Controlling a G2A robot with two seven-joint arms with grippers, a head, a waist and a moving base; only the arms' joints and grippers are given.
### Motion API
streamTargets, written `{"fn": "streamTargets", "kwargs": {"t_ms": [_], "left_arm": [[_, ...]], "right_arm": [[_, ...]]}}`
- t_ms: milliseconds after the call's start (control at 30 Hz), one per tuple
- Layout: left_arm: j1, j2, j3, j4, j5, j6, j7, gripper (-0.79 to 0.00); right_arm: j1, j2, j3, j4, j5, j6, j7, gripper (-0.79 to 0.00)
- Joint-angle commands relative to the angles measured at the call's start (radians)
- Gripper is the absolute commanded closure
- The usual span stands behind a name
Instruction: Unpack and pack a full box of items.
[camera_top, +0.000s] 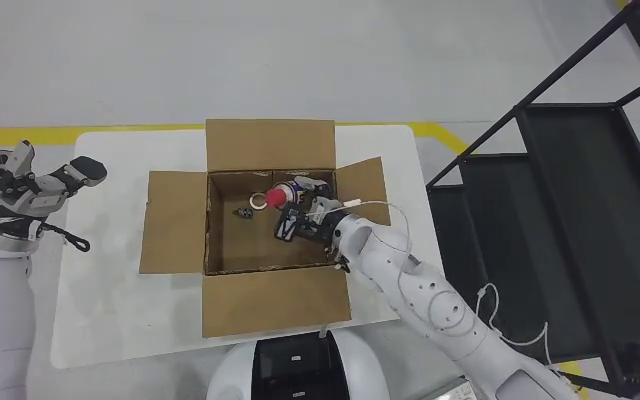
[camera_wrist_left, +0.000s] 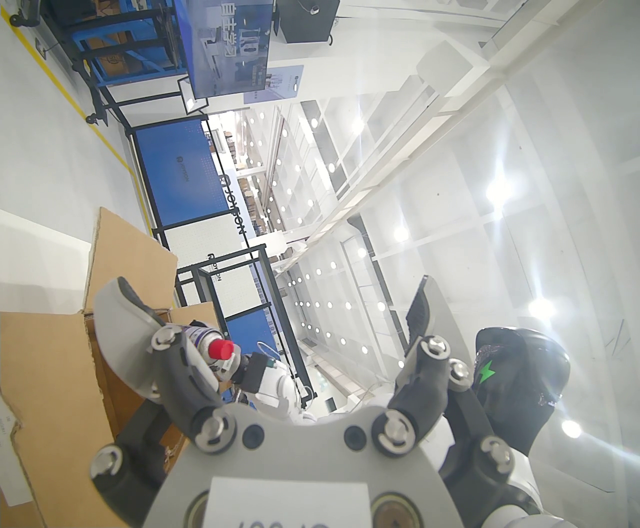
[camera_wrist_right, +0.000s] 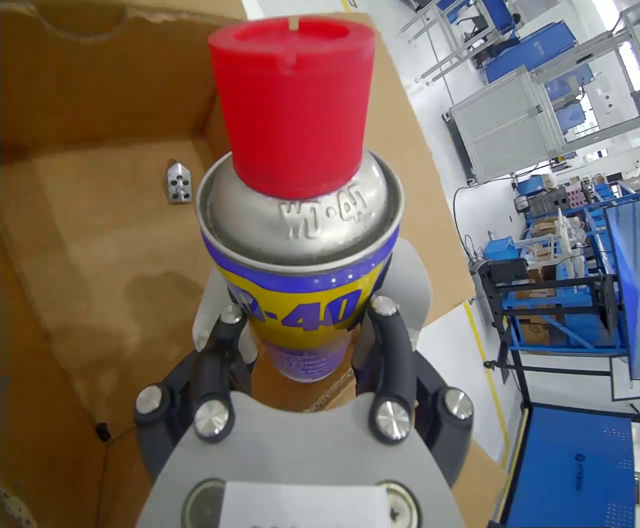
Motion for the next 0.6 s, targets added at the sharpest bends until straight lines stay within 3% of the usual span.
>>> {"fn": "streamTargets", "kwargs": {"t_ms": [0,33,67,333,567], "left_arm": [[0.000,0.000,0.000,0.000,0.000,0.000,0.000,-0.785],[0.000,0.000,0.000,0.000,0.000,0.000,0.000,-0.785],[0.000,0.000,0.000,0.000,0.000,0.000,0.000,-0.785],[0.000,0.000,0.000,0.000,0.000,0.000,0.000,-0.785],[-0.004,0.005,0.002,0.005,0.132,0.006,0.100,-0.785]], "right_arm": [[0.026,-0.011,-0.030,0.046,-0.018,0.017,0.027,-0.339],[0.040,-0.016,-0.048,0.071,-0.052,0.034,0.042,-0.489],[0.049,-0.022,-0.065,0.098,-0.064,0.048,0.047,-0.785],[0.112,-0.065,-0.121,0.228,0.024,0.055,0.023,-0.785],[0.046,-0.053,-0.018,0.104,0.293,-0.103,-0.044,-0.785]]}}
